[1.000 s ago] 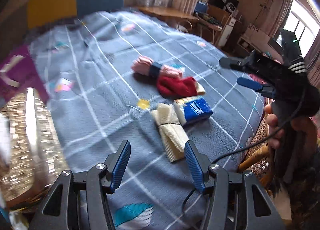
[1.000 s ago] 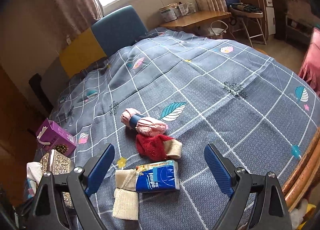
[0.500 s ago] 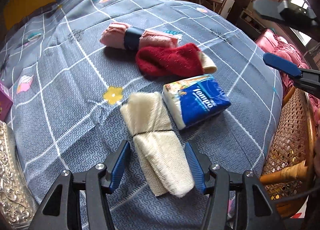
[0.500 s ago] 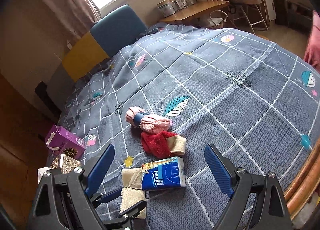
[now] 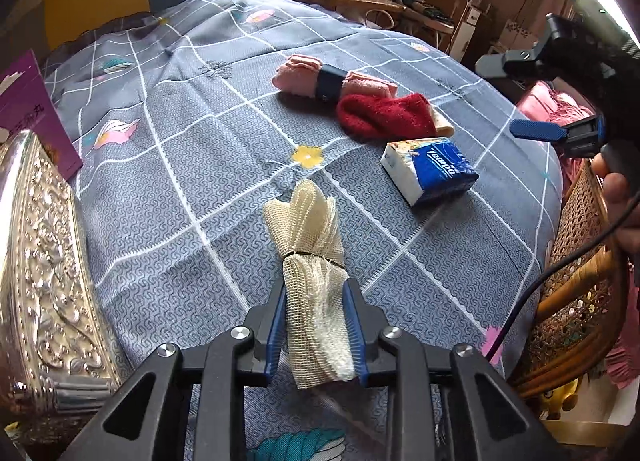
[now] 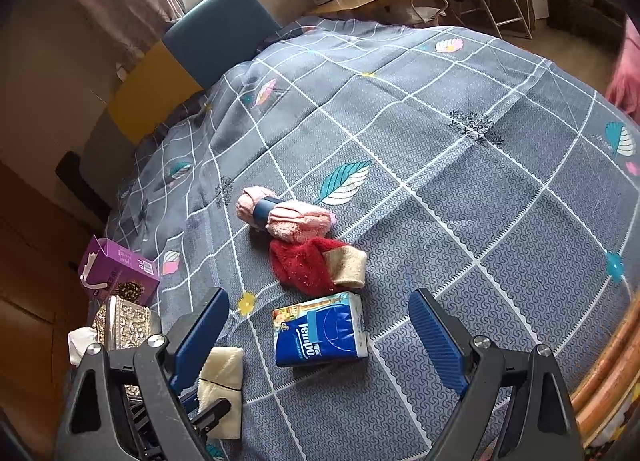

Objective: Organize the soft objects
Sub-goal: 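Grasp the beige mesh cloth with the left tool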

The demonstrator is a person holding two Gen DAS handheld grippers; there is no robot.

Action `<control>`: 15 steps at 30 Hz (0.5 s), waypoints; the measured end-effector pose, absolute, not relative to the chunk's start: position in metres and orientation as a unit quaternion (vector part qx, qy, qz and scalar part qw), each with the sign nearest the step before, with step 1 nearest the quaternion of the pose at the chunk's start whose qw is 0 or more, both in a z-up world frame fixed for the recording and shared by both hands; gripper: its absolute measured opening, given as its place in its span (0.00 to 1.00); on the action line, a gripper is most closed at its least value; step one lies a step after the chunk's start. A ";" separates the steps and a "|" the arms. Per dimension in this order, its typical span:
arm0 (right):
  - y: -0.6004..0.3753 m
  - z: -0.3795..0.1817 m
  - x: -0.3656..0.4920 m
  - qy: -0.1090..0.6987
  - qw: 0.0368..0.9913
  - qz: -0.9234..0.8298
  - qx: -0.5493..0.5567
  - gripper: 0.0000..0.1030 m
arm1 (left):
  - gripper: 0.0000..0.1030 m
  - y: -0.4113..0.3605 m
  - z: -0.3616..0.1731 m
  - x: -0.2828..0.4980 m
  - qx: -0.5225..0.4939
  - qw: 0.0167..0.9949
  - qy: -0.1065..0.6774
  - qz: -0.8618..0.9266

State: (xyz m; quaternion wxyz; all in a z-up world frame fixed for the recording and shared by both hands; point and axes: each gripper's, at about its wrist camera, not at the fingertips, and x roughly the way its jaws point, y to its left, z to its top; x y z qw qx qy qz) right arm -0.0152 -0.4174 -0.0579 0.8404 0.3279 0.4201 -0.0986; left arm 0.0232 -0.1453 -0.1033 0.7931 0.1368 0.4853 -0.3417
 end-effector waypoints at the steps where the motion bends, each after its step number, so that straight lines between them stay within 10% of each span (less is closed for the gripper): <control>1: -0.417 -0.059 -0.011 0.432 0.837 -0.099 0.321 0.89 | 0.31 -0.145 -0.102 0.024 0.134 0.794 0.485 -0.341; 7: -0.402 -0.057 0.016 0.480 0.837 -0.101 0.243 0.89 | 0.47 -0.156 -0.107 0.022 0.160 0.782 0.493 -0.345; 15: -0.399 -0.078 0.076 0.534 0.823 -0.093 0.168 0.89 | 0.39 -0.154 -0.113 0.027 0.141 0.782 0.498 -0.348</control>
